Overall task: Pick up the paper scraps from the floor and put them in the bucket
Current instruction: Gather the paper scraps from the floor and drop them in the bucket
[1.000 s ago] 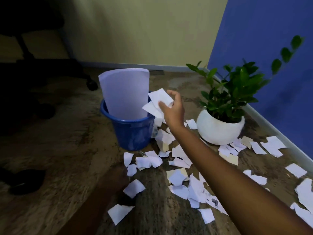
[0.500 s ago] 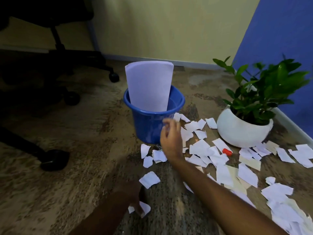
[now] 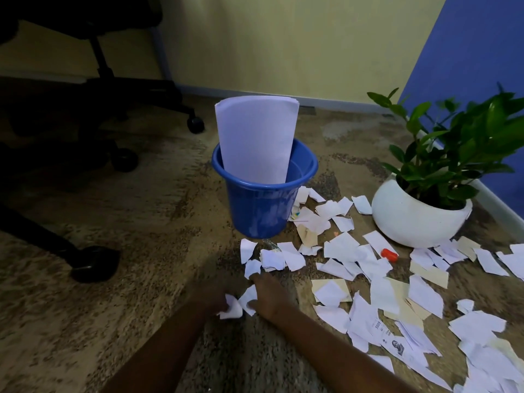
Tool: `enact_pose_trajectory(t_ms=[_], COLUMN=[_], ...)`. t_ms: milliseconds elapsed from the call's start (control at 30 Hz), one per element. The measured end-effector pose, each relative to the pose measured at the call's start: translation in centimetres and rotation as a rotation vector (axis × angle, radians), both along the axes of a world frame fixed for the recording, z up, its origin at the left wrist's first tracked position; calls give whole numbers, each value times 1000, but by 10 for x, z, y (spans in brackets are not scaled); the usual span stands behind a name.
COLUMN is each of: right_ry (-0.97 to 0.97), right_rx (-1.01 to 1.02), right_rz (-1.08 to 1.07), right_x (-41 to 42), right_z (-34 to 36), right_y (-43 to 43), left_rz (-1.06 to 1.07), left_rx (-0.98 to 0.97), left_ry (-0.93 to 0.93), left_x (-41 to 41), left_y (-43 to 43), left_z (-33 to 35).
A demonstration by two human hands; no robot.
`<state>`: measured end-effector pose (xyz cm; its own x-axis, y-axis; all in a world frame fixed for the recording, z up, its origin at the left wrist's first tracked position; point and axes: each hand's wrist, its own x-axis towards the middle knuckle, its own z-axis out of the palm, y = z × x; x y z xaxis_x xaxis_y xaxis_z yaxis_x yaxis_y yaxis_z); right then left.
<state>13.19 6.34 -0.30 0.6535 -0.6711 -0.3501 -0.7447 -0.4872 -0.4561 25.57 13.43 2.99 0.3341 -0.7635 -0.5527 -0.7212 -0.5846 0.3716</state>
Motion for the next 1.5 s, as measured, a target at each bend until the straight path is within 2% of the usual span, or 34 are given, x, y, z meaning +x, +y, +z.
enact_pose_trajectory(t_ms=[167, 300, 400, 467, 533, 633, 700, 767, 867, 933, 1133, 1233, 1400, 1500], right_ry=[-56, -127, -148, -79, -19, -43, 4, 47, -12, -64, -230, -339, -626, -830], right_rx=[52, -44, -212, -269, -219, -79, -78, -102, -101, -122, -66, -31, -226, -363], right_rz=[-28, -182, -320, -317, -313, -343, -311, -262, -212, -211, -368, -486, -680, -849], right_x=[-5, -9, -16, -18, -19, -12, -6, -2, -3, -6, -26, -34, -38, -35], right_z=[-2, 5, 9, 8, 5, -1, -4, -5, -4, -1, 19, 39, 83, 114], right_y=[-11, -30, -51, -63, -72, -79, -80, -79, -75, -72, -67, -71, -82, -87], left_rz=[115, 238, 207, 166, 135, 92, 66, 28, 25, 6, 42, 149, 160, -12], left_rx=[-143, -171, -238, -244, -240, -271, -275, -198, -96, -112, -319, -522, -878, -1099], left_ry=[-36, -1, -54, -30, -29, -50, -46, -58, -31, -41, -87, -69, -126, -215], left_x=[10, 0, -10, -19, -26, -29, -30, -31, -31, -32, -33, -37, -45, -49], left_y=[-18, -37, -46, -52, -60, -66, -68, -70, -73, -69, -56, -56, -56, -59], left_z=[-4, -9, -12, -15, -20, -26, -30, -30, -31, -32, -25, -8, 32, 63])
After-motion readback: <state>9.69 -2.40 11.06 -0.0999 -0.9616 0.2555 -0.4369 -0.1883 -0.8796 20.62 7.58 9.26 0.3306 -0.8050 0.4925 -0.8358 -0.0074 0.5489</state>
